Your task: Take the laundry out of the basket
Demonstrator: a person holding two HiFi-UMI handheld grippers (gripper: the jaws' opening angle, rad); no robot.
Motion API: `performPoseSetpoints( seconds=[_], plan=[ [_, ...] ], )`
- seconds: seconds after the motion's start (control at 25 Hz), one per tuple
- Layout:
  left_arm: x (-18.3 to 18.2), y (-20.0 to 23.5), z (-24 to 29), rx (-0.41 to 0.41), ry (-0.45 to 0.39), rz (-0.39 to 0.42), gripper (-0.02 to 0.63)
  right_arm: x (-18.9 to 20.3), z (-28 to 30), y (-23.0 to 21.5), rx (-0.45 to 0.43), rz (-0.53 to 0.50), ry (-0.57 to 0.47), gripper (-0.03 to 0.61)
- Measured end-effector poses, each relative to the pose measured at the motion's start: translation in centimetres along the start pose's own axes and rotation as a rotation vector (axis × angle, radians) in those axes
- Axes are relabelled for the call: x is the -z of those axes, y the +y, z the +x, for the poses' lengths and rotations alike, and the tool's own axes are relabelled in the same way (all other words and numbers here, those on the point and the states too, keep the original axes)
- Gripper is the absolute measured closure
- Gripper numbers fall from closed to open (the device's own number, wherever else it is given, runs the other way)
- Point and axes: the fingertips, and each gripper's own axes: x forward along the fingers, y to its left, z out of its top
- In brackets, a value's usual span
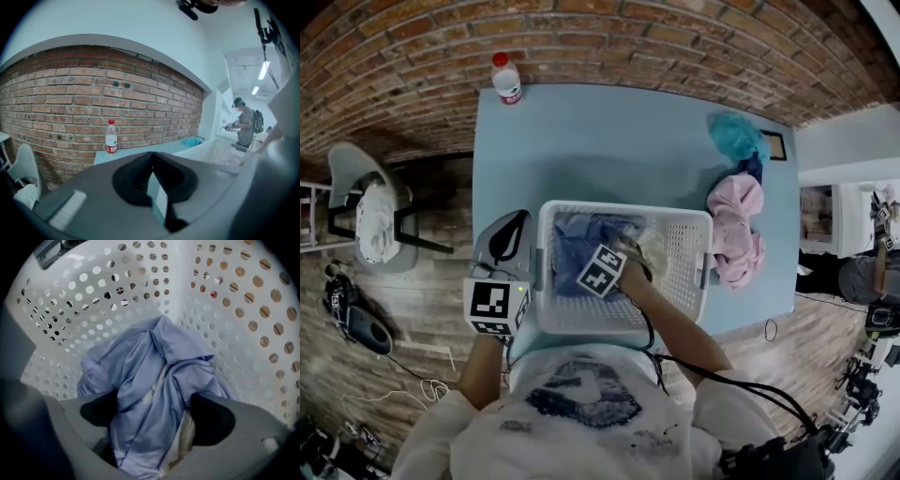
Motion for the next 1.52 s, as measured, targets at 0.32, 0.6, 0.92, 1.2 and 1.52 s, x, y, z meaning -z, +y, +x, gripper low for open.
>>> performPoseSetpoints(
  seconds=[0.32,0.6,0.92,1.2,1.52],
  plan=[
    [0.1,0.3,-0.7,-0.007,-0.004,-0.004,0.621,-0.4,-0.5,1.4,-0.009,-0.084,0.012,0.288],
    [-0.2,0.2,-1.0,-0.018,-0.013,-0.006,0.621,-0.7,-1.0,2.0,-0.042,-0.103,-0.038,0.417],
    [-1.0,-0.1,-2.5,-0.037,-0.036,0.003,0.621,-1.2,-4.1,1.2,-0.068,0.007,-0.112,0.434],
    [-1.7,-1.9,-3.8,-0.033,-0.059,0.024,0.621,-2.3,-10.1,-1.1,-0.003,0.136,-0.280,0.439],
    [-3.7,-4.2,-5.3,-0.027,-0.100,0.070,0.621,-1.7,-16.9,-1.4,0.072,0.269,-0.471,0.439]
  ],
)
